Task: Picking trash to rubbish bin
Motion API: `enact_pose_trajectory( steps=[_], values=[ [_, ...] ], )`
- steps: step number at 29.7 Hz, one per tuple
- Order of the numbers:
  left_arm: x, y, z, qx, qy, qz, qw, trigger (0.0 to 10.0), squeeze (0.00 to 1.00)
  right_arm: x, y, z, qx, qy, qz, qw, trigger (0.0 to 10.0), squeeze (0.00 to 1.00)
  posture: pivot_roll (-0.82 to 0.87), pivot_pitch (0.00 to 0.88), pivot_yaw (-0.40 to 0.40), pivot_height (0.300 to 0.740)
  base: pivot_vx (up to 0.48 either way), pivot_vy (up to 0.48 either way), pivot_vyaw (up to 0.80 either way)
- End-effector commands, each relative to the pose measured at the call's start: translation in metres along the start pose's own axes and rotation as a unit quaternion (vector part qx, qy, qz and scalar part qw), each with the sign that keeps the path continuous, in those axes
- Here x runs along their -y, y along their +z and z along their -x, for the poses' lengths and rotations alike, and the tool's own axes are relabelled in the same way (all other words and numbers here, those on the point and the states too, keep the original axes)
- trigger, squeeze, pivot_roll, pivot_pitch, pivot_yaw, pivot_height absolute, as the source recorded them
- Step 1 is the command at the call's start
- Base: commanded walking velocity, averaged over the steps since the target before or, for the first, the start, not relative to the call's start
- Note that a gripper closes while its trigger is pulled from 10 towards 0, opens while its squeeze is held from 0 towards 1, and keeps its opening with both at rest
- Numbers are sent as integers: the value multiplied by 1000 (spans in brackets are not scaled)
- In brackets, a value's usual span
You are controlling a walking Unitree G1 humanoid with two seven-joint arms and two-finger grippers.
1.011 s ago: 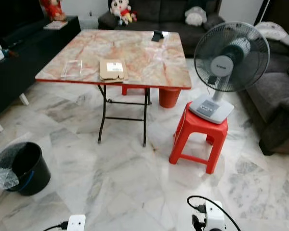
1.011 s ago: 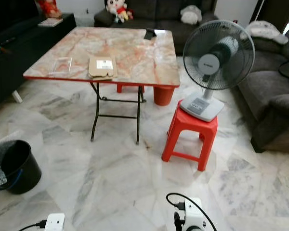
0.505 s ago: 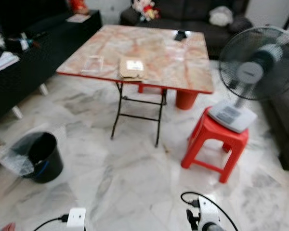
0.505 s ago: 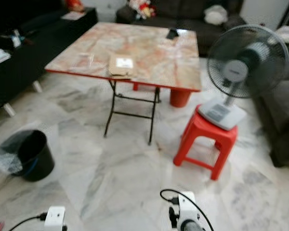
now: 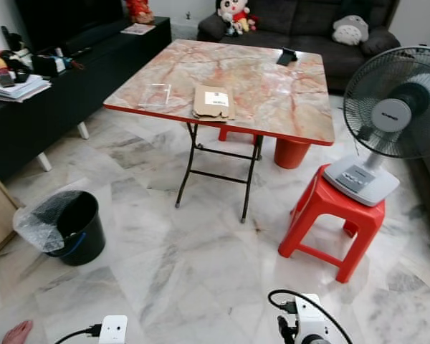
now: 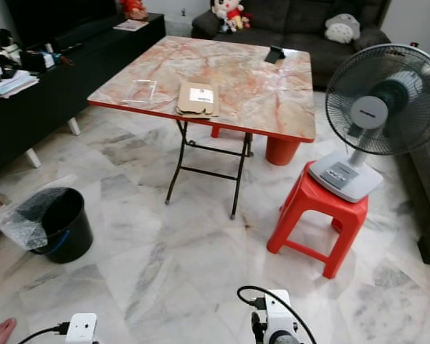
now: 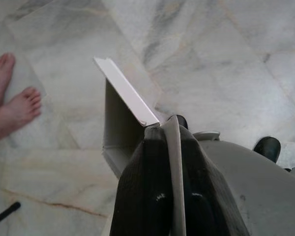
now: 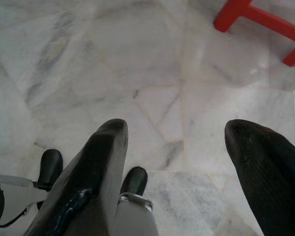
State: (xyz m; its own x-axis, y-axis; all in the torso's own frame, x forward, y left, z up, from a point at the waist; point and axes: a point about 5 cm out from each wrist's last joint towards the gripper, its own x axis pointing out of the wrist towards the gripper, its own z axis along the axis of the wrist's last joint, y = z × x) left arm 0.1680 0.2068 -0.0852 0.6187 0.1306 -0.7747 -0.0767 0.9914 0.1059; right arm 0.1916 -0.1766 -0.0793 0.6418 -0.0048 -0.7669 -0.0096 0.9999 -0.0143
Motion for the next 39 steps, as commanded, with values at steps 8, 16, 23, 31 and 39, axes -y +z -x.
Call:
enact_pose_trajectory(
  steps=[8, 16, 23, 31, 39],
  values=[
    [0, -2, 0, -8, 11, -16, 1000, 10000, 0, 1, 4, -1, 4, -5, 2, 1000, 10000, 0, -46, 8, -58, 740, 200, 0, 800],
    [0, -5, 1, -12, 14, -15, 1000, 10000, 0, 1, 1, 0, 0, -8, -5, 1000, 10000, 0, -46, 14, -59, 740, 273, 0, 281],
    [-1, -5, 1, -11, 16, -14, 1000, 10000, 0, 1, 2, -1, 2, -6, 3, 1000, 10000, 0, -44, 19, -60, 740, 274, 0, 59],
    [-1, -4, 1, -9, 16, -13, 1000, 10000, 0, -1, 4, -1, 5, -4, 3, 1000, 10000, 0, -42, 23, -62, 740, 274, 0, 610],
    [-1, -4, 1, -9, 16, -11, 1000, 10000, 0, -1, 4, -1, 3, -5, 10, 1000, 10000, 0, -39, 25, -65, 740, 273, 0, 745]
  ],
)
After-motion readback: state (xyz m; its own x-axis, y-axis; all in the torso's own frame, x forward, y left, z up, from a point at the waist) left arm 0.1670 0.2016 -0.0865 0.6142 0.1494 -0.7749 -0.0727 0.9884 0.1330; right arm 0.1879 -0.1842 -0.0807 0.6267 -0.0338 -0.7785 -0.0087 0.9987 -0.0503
